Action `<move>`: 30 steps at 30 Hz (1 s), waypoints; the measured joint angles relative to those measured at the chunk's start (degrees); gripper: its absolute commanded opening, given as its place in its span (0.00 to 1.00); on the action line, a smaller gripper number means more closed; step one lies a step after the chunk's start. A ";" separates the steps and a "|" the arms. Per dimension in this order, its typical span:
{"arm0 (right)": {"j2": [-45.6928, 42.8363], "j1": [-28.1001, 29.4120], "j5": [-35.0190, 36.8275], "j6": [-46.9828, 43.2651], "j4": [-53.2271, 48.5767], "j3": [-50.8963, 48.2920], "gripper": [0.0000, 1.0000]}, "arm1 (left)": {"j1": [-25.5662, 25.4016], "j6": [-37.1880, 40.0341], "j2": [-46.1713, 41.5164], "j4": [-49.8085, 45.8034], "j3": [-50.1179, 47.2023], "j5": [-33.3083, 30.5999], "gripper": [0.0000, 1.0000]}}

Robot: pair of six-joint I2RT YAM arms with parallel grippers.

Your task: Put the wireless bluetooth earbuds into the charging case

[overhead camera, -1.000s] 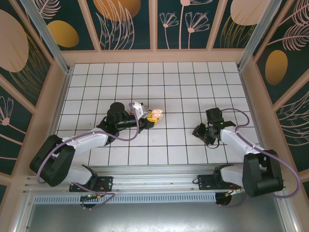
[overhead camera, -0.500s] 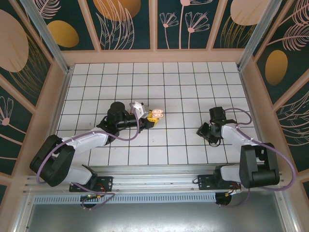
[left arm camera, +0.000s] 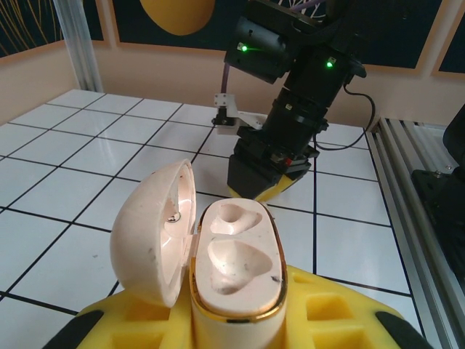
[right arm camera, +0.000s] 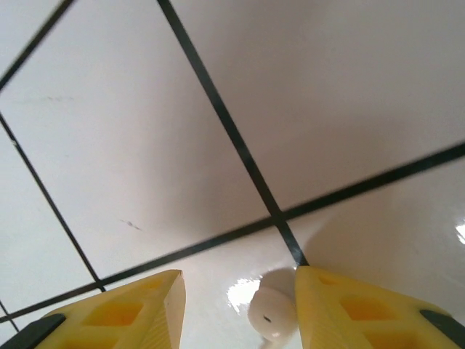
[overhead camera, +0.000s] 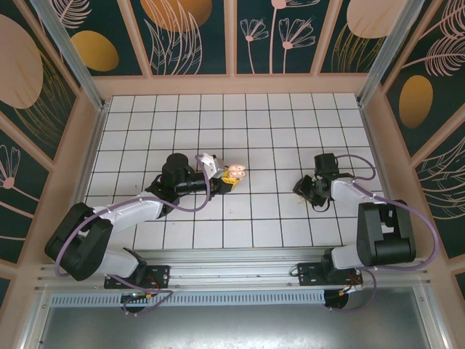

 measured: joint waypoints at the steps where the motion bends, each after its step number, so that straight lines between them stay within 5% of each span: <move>1: 0.55 0.00 -0.42 -0.07 0.42 0.37 0.45 | 0.00 0.00 0.00 -0.04 0.00 -0.11 0.24; 30: -6.58 0.02 -4.17 -1.42 -4.63 3.21 0.47 | 0.00 0.87 -1.73 -1.20 0.00 -1.01 0.24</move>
